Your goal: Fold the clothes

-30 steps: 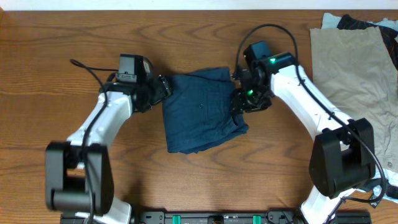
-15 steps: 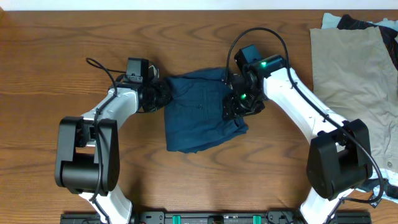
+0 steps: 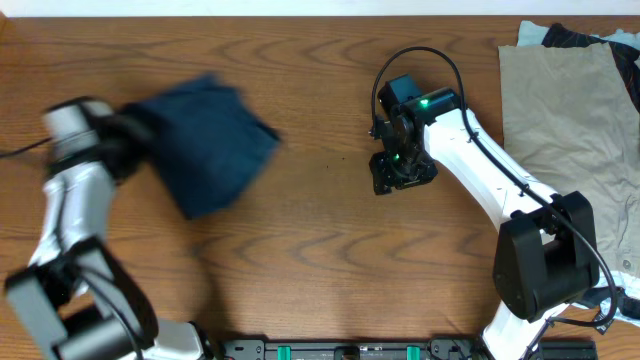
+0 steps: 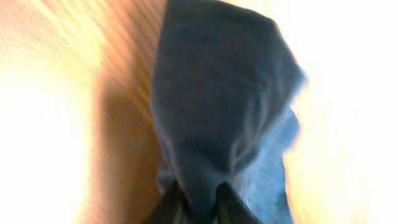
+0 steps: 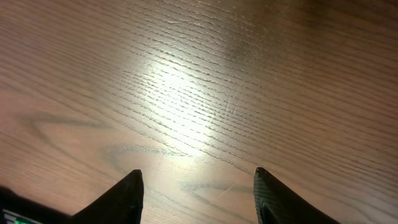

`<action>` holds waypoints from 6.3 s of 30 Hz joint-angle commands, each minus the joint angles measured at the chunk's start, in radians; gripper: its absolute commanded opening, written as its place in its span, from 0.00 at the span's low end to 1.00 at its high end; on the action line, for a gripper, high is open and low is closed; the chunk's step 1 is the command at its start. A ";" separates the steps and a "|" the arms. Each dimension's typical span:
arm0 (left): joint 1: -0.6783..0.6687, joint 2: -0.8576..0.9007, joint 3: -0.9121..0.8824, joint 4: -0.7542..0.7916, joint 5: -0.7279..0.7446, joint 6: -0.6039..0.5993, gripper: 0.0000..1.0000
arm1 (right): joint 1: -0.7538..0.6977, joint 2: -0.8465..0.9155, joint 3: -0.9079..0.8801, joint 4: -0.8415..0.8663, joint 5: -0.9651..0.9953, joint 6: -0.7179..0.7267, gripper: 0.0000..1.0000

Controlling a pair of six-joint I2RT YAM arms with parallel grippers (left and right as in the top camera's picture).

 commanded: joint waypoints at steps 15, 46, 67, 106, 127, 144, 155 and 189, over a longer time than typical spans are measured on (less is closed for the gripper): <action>-0.021 -0.053 0.025 -0.093 0.175 0.048 0.98 | -0.003 -0.014 0.013 0.003 0.023 0.020 0.56; -0.797 -0.237 -0.005 -0.933 -0.216 0.310 0.98 | -0.414 -0.218 -0.060 -0.143 -0.041 0.076 0.84; -0.834 -1.370 -0.159 -0.634 -0.465 0.296 0.98 | -0.406 -1.450 -0.650 0.258 0.079 0.090 0.99; -0.834 -1.405 -0.160 -0.635 -0.465 0.296 0.98 | -0.387 -1.809 -1.127 0.622 0.019 0.030 0.99; -0.834 -1.405 -0.160 -0.635 -0.465 0.296 0.98 | -0.387 -1.887 -1.471 1.104 0.023 -0.101 0.99; -0.834 -1.405 -0.160 -0.635 -0.465 0.296 0.98 | -0.387 -1.886 -1.471 1.104 0.023 -0.101 0.99; -0.834 -1.405 -0.160 -0.635 -0.474 0.306 0.98 | -0.387 -1.886 -1.471 1.104 0.023 -0.101 0.99; -0.562 -1.648 -0.930 0.154 -0.554 0.410 0.98 | -0.387 -1.886 -1.471 1.104 0.023 -0.101 0.99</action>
